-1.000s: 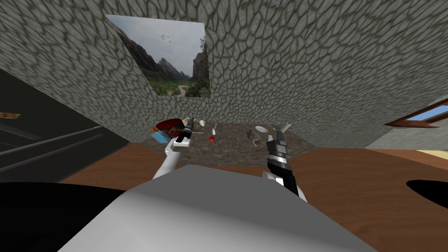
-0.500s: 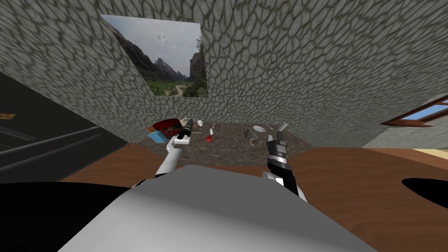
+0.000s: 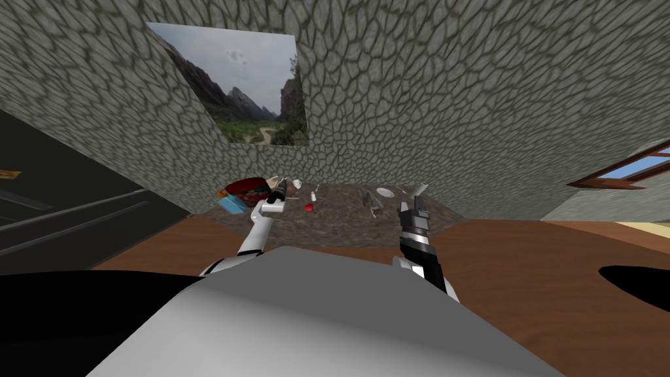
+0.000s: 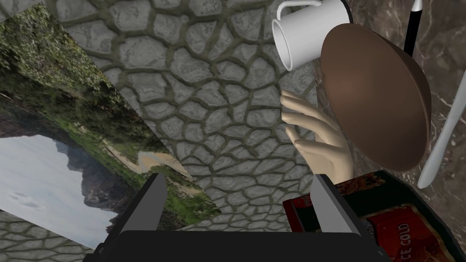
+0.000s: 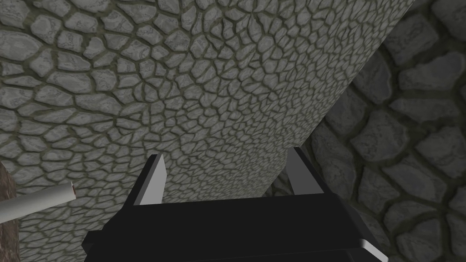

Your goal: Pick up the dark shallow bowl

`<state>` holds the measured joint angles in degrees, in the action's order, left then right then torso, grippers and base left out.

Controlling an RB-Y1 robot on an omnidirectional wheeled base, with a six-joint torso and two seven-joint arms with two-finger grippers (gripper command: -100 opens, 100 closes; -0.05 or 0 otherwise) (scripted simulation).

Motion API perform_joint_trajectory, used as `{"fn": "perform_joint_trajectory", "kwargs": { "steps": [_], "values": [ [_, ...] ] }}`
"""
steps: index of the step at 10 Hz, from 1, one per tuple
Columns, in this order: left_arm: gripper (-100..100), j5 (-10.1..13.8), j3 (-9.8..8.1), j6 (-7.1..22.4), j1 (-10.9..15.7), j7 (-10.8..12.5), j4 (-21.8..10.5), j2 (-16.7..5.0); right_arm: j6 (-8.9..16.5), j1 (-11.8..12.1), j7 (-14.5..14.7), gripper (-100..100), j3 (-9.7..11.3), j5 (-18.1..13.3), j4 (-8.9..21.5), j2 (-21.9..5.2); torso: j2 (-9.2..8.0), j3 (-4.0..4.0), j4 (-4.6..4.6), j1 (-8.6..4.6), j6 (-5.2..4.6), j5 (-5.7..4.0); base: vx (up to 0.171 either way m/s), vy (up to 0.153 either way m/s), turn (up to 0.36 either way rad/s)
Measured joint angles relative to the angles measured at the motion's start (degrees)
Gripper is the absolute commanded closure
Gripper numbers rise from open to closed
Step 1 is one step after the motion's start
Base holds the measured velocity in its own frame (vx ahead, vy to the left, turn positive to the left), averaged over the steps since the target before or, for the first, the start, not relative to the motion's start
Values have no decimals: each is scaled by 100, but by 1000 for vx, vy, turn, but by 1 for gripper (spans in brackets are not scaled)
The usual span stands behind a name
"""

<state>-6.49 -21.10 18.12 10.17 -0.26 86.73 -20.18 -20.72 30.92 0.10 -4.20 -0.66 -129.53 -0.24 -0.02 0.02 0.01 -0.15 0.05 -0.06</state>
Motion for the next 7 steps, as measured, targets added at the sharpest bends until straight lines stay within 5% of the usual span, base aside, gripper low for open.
{"fn": "perform_joint_trajectory", "kwargs": {
  "steps": [7],
  "values": [
    [-100, -144, -355, 1028, 679, 606, -889, -166, 0, 0, 0, 0, 0, 0, 0, 0, 2, -1, -1, 6, 0, 1, 8, -39, 10]
  ]
}}
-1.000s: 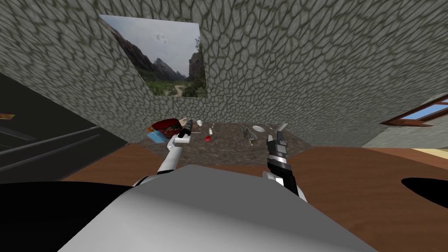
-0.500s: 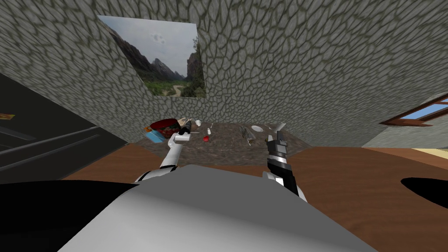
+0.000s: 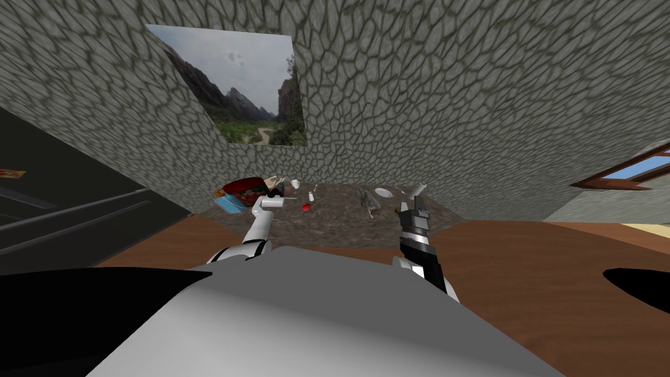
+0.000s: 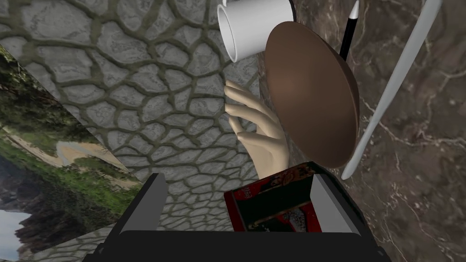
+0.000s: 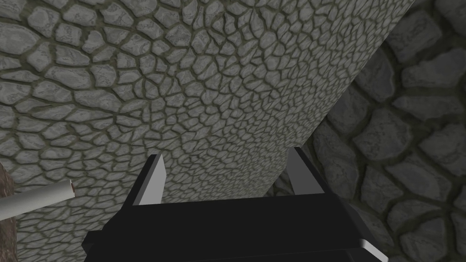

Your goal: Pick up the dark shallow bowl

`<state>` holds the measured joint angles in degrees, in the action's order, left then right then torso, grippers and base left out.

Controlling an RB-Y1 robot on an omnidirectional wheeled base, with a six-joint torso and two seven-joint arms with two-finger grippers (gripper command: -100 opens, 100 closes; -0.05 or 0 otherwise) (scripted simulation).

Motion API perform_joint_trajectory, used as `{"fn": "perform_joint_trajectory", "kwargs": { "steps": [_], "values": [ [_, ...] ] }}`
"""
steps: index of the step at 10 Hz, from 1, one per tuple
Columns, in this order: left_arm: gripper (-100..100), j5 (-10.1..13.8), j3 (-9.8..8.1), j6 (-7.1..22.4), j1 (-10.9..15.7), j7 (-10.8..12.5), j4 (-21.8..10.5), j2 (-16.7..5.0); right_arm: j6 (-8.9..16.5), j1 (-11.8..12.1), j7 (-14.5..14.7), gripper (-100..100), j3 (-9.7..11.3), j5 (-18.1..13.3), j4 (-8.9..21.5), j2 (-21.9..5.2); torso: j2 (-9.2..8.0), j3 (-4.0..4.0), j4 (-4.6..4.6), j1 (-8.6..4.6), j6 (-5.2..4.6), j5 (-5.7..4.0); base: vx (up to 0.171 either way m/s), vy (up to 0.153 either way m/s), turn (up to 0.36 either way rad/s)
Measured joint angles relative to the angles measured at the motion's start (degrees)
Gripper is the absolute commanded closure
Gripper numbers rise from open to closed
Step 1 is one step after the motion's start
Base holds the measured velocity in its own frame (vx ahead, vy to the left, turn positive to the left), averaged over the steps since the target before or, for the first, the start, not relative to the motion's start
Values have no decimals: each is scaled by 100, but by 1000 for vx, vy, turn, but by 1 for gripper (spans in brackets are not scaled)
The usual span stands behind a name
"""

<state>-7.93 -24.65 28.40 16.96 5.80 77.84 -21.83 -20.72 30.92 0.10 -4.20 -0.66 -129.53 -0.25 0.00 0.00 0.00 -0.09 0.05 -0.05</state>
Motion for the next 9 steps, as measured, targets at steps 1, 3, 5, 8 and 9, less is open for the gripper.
{"fn": "perform_joint_trajectory", "kwargs": {
  "steps": [1, 3, 5, 8, 9],
  "values": [
    [-100, -14, -54, 173, 100, 97, -131, -25, 0, 0, 0, 0, 0, 0, 0, 0, -1, 1, 0, 4, 0, 1, 6, -16, 8],
    [-100, -61, -138, 403, 302, 264, -417, -67, 0, 0, 0, 0, 0, 0, 0, 0, 0, 0, 0, 10, 0, 3, 10, -13, 11],
    [-100, -99, -212, 681, 424, 427, -539, -74, 0, 0, 0, 0, 0, 0, 0, 0, 1, -1, 0, 10, 0, 3, 18, -16, 21],
    [-100, -106, -349, 1082, 692, 733, -933, -166, 0, 0, 0, 0, 0, 0, 0, 0, 4, -2, -1, 14, 1, 3, 23, -6, 13],
    [-100, -127, -405, 1234, 792, 863, -1091, -181, 0, 0, 0, 0, 0, 0, 0, 0, 6, -4, -2, 15, 0, 4, 45, -1, 14]
  ]
}}
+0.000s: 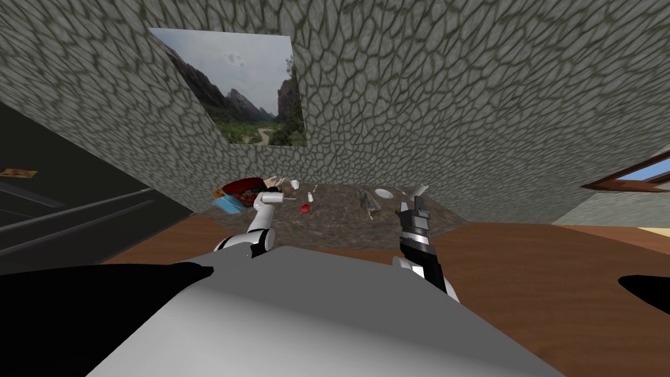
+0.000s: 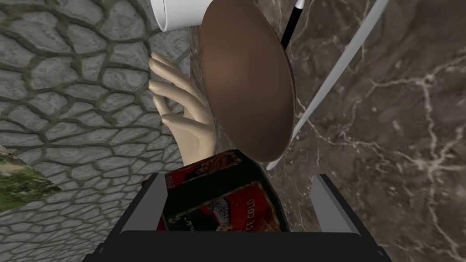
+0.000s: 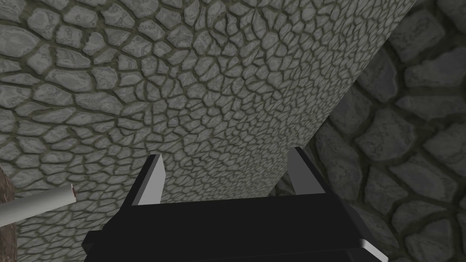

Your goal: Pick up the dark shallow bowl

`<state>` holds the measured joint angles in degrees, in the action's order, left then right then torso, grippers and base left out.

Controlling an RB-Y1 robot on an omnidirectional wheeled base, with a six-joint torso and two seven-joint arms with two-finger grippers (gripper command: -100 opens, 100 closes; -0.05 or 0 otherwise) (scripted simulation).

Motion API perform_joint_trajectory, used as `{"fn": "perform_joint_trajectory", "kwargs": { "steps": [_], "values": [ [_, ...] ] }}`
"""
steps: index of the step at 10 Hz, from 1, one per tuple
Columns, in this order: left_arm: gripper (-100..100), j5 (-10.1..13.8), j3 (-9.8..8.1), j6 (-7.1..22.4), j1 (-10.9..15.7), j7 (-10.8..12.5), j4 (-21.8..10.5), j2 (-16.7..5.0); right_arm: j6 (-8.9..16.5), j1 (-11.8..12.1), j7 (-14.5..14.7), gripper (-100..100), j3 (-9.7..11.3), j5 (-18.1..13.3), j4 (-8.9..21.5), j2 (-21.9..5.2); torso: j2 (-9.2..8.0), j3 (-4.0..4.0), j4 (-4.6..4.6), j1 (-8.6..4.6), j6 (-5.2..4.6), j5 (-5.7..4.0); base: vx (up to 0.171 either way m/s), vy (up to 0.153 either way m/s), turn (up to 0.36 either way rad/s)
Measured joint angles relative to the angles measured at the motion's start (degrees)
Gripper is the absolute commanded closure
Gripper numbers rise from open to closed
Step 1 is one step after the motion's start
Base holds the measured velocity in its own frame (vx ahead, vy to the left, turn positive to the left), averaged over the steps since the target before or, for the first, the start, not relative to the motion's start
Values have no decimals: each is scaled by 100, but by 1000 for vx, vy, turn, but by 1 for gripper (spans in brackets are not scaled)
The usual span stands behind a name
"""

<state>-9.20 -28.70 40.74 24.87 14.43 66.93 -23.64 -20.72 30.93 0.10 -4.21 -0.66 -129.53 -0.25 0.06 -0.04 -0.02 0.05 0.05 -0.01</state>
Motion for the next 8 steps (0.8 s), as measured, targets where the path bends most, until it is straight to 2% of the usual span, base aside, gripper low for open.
{"fn": "perform_joint_trajectory", "kwargs": {
  "steps": [3, 5, 6, 7, 8],
  "values": [
    [-100, -14, -154, 467, 185, 387, -323, -1, 0, 0, 0, 0, 0, 0, 0, 0, 13, -7, -3, 5, -1, 1, 61, 11, 5],
    [-100, -45, -220, 623, 357, 615, -672, -13, 0, 1, 0, 0, 0, 0, 0, 0, 20, -12, -4, 7, -1, 2, 84, 15, -16],
    [-100, -48, -241, 710, 390, 696, -732, 10, 0, 1, 0, 0, 0, 0, 0, 0, 21, -13, -5, 6, -1, 2, 34, 7, -5],
    [0, -48, -243, 734, 393, 712, -735, 13, 0, 0, 0, 0, 0, 0, 0, 0, 8, -5, -3, 4, 0, 1, 7, 1, 0],
    [-100, -48, -242, 731, 393, 711, -734, 13, 0, 0, 0, 0, 0, 0, 0, 0, -4, 2, 0, 2, 0, 0, 67, 27, 28]
  ]
}}
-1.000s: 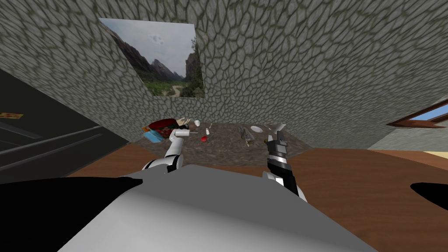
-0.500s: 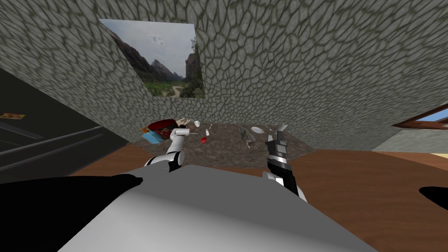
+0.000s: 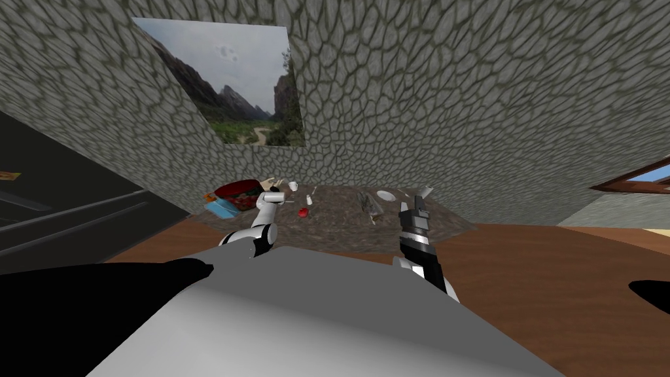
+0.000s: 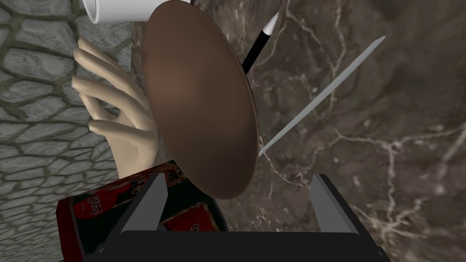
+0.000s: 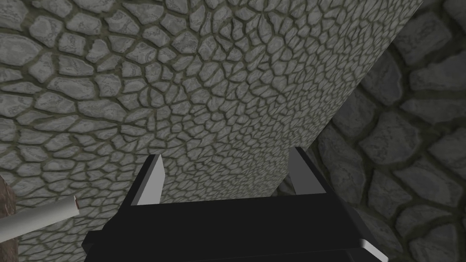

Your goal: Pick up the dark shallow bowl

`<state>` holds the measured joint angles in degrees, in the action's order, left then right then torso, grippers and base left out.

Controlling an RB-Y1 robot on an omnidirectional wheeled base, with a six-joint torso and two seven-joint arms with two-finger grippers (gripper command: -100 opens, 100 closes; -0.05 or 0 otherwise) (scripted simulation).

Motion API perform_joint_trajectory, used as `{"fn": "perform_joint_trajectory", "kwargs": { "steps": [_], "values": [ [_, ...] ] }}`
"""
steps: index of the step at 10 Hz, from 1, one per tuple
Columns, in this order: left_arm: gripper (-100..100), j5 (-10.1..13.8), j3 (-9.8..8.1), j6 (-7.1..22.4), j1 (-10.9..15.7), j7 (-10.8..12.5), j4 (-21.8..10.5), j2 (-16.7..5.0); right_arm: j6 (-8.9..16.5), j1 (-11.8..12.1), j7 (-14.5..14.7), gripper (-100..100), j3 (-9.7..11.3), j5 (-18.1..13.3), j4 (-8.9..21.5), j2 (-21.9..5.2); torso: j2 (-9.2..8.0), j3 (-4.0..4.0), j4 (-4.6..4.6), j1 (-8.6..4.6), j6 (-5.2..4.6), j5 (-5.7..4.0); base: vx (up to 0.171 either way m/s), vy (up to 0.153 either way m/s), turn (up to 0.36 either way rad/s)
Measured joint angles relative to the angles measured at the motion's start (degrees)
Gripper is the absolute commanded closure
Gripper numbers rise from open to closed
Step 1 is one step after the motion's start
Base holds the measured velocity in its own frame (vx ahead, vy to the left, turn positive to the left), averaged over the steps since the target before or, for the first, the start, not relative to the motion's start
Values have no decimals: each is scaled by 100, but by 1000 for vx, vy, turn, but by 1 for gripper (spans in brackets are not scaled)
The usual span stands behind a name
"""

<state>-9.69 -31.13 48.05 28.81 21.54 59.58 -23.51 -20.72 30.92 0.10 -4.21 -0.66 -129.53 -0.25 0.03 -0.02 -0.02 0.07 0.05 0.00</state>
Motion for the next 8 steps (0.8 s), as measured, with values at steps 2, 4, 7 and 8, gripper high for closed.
{"fn": "perform_joint_trajectory", "kwargs": {
  "steps": [2, 4, 7, 8],
  "values": [
    [-100, 14, 15, -170, -78, 11, -90, 30, 0, 1, 0, 0, -1, 0, 0, 0, 28, -15, -5, 14, 1, 3, 80, 30, 19],
    [100, 15, 16, -189, -79, 12, -96, 30, 0, 0, 0, 0, 0, 0, 0, 0, 2, -1, -1, 2, 0, 1, 4, 2, -1],
    [100, 30, -14, -176, -81, 58, -100, 31, 0, 0, 0, 0, 0, 0, 0, 0, -4, 0, -4, -12, -21, -13, 2, 0, 9],
    [0, 30, -13, -175, -82, 56, -101, 31, 0, 0, 0, 0, 0, 0, 0, 0, -4, 0, -3, -15, -22, -14, 0, 0, 0]
  ]
}}
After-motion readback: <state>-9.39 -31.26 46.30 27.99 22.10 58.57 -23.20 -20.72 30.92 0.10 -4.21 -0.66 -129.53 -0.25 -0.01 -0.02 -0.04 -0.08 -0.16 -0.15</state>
